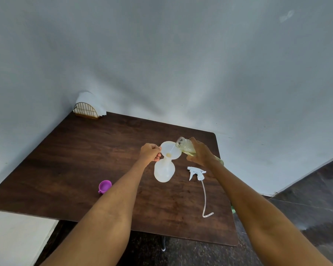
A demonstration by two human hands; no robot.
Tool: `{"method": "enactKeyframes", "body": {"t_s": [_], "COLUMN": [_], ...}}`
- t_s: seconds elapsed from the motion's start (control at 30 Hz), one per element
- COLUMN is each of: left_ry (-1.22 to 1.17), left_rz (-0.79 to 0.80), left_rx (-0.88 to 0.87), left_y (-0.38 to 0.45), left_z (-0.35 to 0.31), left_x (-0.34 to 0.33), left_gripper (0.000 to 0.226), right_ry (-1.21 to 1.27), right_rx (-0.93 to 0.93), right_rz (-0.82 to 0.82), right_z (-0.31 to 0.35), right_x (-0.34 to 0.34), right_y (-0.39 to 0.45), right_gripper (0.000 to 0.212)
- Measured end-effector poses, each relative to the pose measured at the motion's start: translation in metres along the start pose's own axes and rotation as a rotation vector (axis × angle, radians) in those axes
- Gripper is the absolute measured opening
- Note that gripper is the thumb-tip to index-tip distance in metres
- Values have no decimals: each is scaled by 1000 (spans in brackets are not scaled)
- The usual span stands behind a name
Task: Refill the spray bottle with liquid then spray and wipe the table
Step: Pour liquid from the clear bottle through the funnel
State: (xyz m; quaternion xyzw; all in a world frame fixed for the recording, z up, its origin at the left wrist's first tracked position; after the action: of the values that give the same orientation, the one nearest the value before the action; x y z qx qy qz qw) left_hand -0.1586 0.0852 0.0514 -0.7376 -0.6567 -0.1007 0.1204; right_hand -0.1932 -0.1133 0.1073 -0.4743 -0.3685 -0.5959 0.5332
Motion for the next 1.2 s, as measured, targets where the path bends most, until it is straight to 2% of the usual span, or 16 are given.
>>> {"method": "enactKeyframes", "body": {"t_s": [1.2], "left_ry": [1], "left_rz": [10], "left_rx": [2], "left_y": [-3], "left_z": [-2], "left_x": [-1], "left_gripper": [16], "right_ry": [-84], "right_rx": [-2], "right_rz": [16], "right_z": [6], "right_x": [-4], "right_y": [-2], "right_gripper": [66]}}
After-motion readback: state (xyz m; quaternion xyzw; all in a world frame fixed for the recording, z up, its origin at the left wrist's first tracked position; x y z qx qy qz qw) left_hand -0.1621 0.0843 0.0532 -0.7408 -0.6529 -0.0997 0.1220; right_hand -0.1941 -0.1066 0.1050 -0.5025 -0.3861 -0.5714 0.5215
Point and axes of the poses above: each hand's wrist, its own y-axis towards the middle knuckle, its own x-axis out of the back of the hand, z = x × y, the point moved 7 cm from there along y, towards the middle knuckle, and after that the axes turned 14 degrees about -x, right-handed, at the moved point
